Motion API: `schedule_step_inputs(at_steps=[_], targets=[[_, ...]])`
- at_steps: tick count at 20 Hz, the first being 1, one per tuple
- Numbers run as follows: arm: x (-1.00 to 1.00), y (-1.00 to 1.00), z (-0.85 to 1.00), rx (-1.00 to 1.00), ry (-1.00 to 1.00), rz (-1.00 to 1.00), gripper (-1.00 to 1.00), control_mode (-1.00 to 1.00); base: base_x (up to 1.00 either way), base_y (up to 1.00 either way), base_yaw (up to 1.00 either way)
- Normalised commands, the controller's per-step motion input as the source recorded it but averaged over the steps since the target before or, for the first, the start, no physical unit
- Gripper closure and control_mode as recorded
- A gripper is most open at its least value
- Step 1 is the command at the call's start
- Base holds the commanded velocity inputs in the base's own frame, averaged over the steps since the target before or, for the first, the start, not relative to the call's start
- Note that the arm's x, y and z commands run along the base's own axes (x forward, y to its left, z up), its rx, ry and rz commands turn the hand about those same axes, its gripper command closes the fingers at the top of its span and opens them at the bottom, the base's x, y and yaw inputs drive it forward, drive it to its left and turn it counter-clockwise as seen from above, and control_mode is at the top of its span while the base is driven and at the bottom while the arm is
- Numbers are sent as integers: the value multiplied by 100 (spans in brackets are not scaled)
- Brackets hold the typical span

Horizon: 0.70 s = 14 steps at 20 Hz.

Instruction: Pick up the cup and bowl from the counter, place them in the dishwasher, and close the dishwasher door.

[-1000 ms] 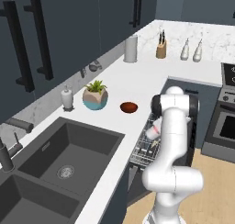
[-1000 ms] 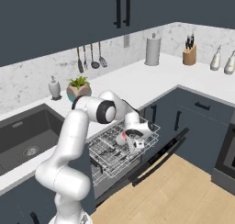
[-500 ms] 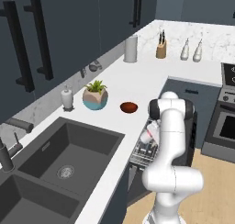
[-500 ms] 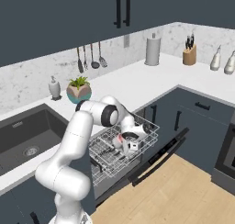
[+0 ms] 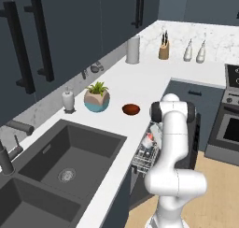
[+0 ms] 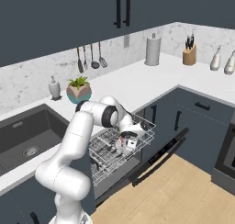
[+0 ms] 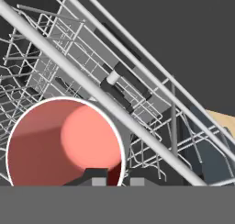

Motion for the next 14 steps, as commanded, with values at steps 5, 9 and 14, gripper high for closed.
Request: schedule_step_inputs(at_steps=[5, 9, 14], targets=[[0, -6, -22, 2, 12, -18, -100, -100, 0, 0, 0], [-22, -32, 20, 9, 1, -17, -100, -100, 0, 0, 0], [-52, -52, 94, 11, -2, -9, -100, -100, 0, 0, 0]])
